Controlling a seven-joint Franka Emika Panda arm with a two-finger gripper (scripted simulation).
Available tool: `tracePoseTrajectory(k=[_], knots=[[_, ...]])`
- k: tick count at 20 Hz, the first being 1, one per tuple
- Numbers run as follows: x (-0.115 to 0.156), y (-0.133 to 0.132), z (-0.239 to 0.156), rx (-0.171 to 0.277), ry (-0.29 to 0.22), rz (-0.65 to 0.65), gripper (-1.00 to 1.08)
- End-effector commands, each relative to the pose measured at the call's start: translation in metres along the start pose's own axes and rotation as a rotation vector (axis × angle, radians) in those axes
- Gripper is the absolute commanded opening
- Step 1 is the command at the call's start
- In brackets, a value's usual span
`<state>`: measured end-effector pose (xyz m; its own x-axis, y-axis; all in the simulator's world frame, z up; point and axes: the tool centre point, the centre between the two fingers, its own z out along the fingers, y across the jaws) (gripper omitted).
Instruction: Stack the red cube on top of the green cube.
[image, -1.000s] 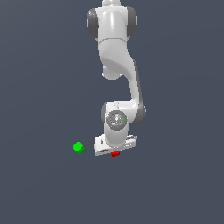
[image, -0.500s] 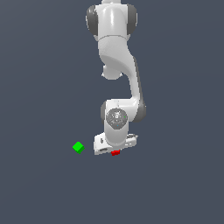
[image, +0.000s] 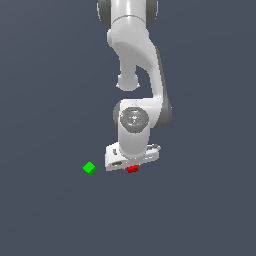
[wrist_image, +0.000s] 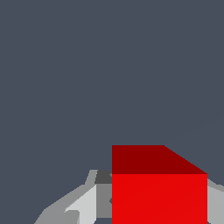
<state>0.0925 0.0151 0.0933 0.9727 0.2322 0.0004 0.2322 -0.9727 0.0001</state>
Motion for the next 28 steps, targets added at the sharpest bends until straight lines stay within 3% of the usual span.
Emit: tracePoseTrajectory(k=[1,10,15,20,28], knots=[[0.0,0.0,-0.014,0.0,-0.001,0.0,-1.0],[0.001,0.0,-0.026,0.0,0.001,0.0,-1.0],[-0.005,0.016,-0.021,0.0,0.001,0.0,-1.0],[-0.018,0.053,-0.009,0.0,0.001,0.0,-1.0],[-0.047,0.137,0.018,0.0,0.0,0.0,-1.0]])
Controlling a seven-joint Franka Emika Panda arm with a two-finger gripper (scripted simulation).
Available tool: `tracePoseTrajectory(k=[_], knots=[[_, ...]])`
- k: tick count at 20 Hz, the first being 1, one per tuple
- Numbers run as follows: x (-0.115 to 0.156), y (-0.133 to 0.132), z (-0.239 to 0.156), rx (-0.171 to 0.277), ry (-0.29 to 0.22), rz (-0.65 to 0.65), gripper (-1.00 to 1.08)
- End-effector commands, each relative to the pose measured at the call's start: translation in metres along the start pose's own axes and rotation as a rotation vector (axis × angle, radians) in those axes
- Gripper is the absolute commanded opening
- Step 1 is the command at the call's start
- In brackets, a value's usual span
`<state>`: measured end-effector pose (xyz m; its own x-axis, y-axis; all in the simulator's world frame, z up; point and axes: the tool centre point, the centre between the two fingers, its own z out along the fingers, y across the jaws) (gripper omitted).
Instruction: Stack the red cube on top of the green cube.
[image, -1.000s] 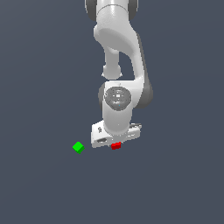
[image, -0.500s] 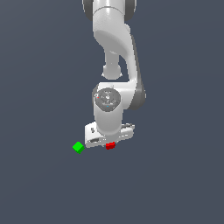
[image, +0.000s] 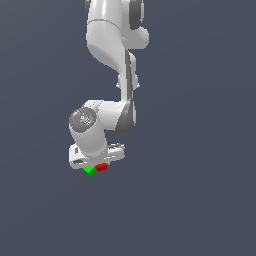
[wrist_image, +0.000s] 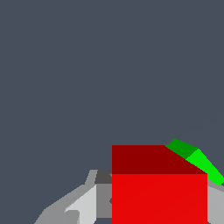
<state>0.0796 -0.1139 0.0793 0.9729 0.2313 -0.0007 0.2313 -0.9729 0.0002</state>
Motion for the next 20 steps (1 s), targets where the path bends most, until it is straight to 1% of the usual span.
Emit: tracePoseTrajectory(k=[1,4,7,10,13,14,20], knots=[[-0.008,0.024,0.007,0.0,0.001,-0.001,-1.0],[-0.014,0.044,0.014,0.0,0.001,-0.001,-1.0],[-0.017,0.057,0.018,0.0,0.001,-0.001,-1.0],[-0.018,0.062,0.019,0.0,0.001,-0.001,-1.0],[-0.017,0.06,0.019,0.0,0.001,-0.001,-1.0],[-0.017,0.06,0.019,0.0,0.001,-0.001,1.0],[-0.017,0.06,0.019,0.0,0.001,-0.001,1.0]])
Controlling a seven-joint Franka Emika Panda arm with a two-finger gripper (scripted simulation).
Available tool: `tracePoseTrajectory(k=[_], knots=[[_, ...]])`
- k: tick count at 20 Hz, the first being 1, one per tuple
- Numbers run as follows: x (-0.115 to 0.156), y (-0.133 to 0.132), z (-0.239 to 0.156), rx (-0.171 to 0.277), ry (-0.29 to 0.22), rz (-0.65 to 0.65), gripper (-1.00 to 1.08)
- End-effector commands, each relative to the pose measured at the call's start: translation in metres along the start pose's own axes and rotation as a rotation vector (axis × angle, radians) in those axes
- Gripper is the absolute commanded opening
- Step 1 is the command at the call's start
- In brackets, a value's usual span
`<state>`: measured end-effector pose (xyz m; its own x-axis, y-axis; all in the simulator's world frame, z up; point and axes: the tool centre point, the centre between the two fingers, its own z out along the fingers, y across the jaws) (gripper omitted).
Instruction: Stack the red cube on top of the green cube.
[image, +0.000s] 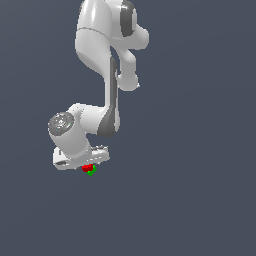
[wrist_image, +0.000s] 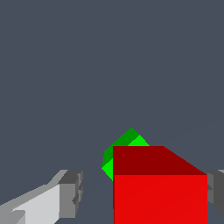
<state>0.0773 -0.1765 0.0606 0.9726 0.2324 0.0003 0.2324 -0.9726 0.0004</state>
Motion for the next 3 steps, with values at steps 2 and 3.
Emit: tracePoseTrajectory(k=[2,3], knots=[[0.0,0.0001,0.0,0.0,0.0,0.0,1.0],[0.0,0.0001,0.0,0.0,0.0,0.0,1.0]])
